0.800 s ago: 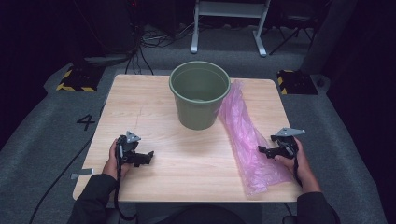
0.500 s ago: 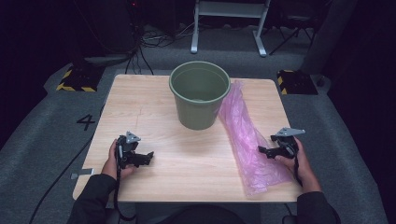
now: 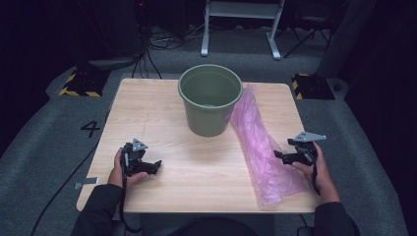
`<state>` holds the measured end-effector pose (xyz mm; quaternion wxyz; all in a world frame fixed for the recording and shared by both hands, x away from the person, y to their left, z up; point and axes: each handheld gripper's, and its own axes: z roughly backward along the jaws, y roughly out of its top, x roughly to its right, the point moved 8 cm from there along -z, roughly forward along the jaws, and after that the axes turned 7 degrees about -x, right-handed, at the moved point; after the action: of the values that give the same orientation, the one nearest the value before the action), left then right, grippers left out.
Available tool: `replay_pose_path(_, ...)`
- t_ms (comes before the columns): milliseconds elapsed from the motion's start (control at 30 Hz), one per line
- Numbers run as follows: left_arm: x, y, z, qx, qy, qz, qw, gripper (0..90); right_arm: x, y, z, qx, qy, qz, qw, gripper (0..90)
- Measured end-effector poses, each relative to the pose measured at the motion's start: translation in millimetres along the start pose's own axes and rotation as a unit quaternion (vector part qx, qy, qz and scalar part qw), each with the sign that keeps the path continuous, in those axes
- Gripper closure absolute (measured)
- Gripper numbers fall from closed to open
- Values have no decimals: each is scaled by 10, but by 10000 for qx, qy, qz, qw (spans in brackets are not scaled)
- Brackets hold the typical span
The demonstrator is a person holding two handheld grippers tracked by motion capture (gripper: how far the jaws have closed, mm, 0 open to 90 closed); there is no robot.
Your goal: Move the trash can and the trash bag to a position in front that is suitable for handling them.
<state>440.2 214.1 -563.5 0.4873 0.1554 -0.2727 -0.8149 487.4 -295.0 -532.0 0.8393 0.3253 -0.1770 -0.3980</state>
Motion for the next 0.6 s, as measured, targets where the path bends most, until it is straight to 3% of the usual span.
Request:
replay_pose_path(400, 1, -2, 2, 13, -17, -26, 10000, 4, -246, 441, 199, 439, 145, 388, 9982, 173)
replay_pose_path(600, 2, -4, 3, 9, -19, -24, 10000, 5, -267, 598, 221, 501, 125, 461, 9976, 174)
